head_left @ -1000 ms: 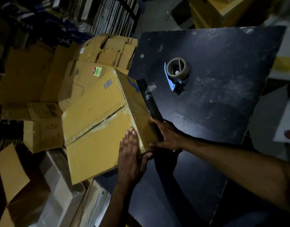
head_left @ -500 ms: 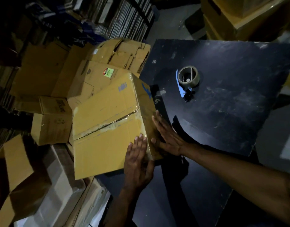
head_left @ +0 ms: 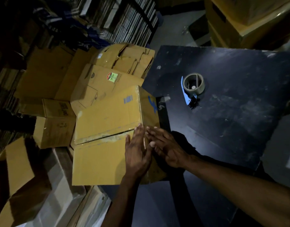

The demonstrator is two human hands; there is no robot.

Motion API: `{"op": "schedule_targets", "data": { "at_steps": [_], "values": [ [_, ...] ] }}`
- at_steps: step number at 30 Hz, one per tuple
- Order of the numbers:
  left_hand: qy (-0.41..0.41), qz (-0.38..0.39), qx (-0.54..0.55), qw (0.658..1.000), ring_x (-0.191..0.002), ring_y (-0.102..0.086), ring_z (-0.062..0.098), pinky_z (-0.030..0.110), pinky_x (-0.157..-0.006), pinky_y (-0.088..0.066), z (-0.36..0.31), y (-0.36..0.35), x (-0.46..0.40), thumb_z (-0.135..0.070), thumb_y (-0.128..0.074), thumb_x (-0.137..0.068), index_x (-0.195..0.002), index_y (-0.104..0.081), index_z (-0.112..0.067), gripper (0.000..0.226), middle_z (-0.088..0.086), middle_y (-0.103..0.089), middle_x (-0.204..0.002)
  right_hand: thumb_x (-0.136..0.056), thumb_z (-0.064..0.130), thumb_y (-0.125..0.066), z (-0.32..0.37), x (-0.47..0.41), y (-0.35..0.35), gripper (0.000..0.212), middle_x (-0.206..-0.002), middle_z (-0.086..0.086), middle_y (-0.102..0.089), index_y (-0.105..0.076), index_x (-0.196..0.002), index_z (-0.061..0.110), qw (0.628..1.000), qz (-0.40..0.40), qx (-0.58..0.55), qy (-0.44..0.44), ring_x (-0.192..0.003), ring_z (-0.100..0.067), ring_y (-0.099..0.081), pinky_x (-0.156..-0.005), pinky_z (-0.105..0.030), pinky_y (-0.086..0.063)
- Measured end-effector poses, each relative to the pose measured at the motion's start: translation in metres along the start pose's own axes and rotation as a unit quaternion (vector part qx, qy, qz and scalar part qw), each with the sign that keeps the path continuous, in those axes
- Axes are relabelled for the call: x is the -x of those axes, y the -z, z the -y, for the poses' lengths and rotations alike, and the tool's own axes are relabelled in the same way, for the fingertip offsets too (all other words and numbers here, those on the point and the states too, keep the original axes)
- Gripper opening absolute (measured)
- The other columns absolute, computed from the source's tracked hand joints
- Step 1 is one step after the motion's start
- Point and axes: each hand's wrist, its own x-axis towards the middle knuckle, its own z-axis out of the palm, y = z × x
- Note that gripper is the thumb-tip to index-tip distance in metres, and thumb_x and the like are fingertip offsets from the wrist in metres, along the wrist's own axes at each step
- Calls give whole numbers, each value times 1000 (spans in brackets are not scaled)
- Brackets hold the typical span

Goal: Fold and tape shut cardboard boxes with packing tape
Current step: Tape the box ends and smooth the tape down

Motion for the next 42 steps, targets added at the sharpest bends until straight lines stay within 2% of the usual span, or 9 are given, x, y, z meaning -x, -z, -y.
{"op": "schedule_targets", "data": {
  "at_steps": [3,8,15,18,22,24,27,35,42],
  "values": [
    [7,-46,-25,999,-165,-28,10,60,-132,-23,2,6,-12,-65,-34,-112,-169,-41,-20,73,-4,-35,-177,-114,39,-32,1,-15,8,59,-177,3,-19,-30,-168,16,999,-38,-4,-10,-163,-21,-21,-126,-55,-28],
    [16,10,-29,999,-170,5,14,59,-136,-5,6,0,-51,-73,-23,-110,-176,-8,-22,85,-5,3,-184,-111,36,-27,-2,-62,5,67,-179,-6,-5,-13,-170,8,999,-26,21,1,-166,-27,-5,-129,-59,-19],
    [17,29,-23,999,-169,0,10,53,-137,-3,9,-3,-54,-81,-23,-106,-176,-16,-23,91,-3,-6,-184,-108,30,-49,-18,-60,-9,77,-179,-7,1,-9,-170,9,999,-22,35,19,-166,-28,-5,-128,-58,-21],
    [37,23,-58,997,-165,-26,12,53,-136,-13,5,12,-56,-81,-26,-107,-166,-47,-20,88,4,-37,-176,-110,31,-40,-12,-60,4,56,-173,-3,-32,-41,-163,14,997,-73,-2,34,-157,-27,-33,-124,-50,-30],
    [24,-118,-96,988,-113,-76,26,51,-113,-49,4,24,-84,-49,-56,-112,-111,-79,-19,38,7,-82,-109,-113,39,-38,-11,-98,37,42,-133,-1,-63,-68,-132,17,986,-164,-3,-30,-125,-26,-57,-104,-52,-43],
    [49,-106,-70,991,-134,-66,28,49,-117,-49,6,16,-104,-50,-51,-112,-137,-72,-17,46,11,-73,-139,-113,48,-31,-17,-136,50,56,-154,-5,-55,-57,-151,16,987,-141,-3,-77,-145,-25,-47,-122,-48,-33],
    [71,-17,-82,994,-169,-13,18,50,-136,-17,0,-14,-115,-46,-32,-114,-172,-30,-14,67,6,-20,-181,-110,60,-18,-29,-183,60,71,-168,-4,-41,-41,-164,20,994,-54,-11,-96,-157,-19,-33,-130,-38,-22],
    [62,-13,-109,992,-168,1,12,49,-137,-9,17,-35,-107,-38,-23,-112,-176,-18,-21,66,-5,-6,-182,-102,57,-51,-49,-200,63,47,-124,5,-77,-77,-128,27,991,-62,-17,-117,-116,-14,-71,-99,-40,-58],
    [118,-168,37,978,-142,-41,-14,39,-126,-42,-10,-15,-48,-51,-45,-109,-141,-73,-37,45,-21,-66,-147,-86,43,-71,-1,-146,100,20,-83,6,-78,-80,-87,26,984,19,148,-94,-77,-13,-74,-65,-26,-53]
  ]
}}
